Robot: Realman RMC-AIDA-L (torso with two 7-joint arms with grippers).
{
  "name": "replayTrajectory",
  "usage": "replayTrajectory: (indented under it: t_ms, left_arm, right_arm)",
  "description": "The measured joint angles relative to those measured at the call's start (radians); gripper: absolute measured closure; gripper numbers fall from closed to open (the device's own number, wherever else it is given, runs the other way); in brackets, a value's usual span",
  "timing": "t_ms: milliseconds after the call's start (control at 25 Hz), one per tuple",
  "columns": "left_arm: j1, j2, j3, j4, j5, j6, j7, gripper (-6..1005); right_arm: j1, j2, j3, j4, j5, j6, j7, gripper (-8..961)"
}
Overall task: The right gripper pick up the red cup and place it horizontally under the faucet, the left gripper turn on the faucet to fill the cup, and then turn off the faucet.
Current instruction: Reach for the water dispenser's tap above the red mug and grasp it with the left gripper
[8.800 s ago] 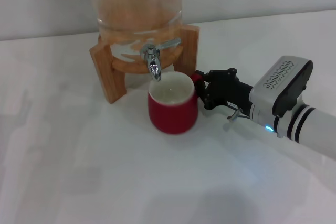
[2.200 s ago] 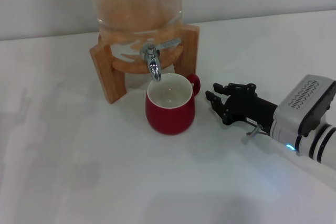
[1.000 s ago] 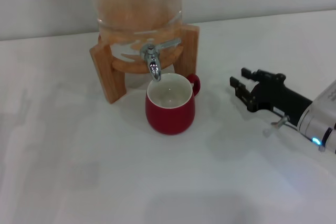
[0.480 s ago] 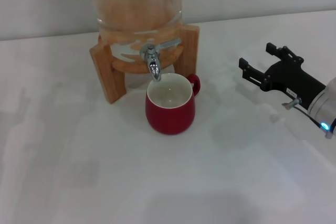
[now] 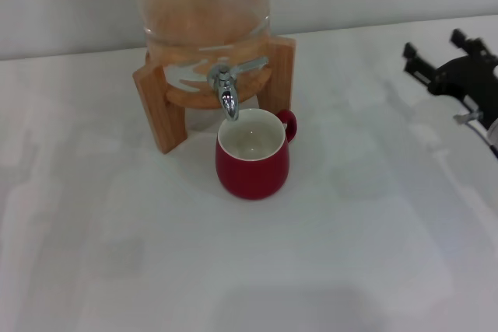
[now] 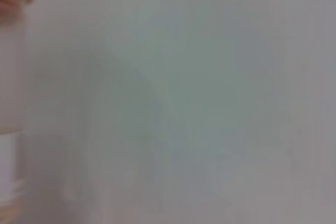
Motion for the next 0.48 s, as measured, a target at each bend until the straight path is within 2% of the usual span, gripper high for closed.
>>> replayTrajectory:
  t_ms: [320,480]
  left_arm:
    - [-0.011,0.000,0.000,0.004,-0.005,0.007,0.000,170]
    - [-0.022,0.000,0.000,0.004,-0.005,0.005,0.000,170]
  right_arm:
    - [-0.019,0.007,0.125,0.005,0.005,-0.001,-0.067,80]
    - [-0.023,0.009,0.153,0.033,0.015,-0.040,-0.082,80]
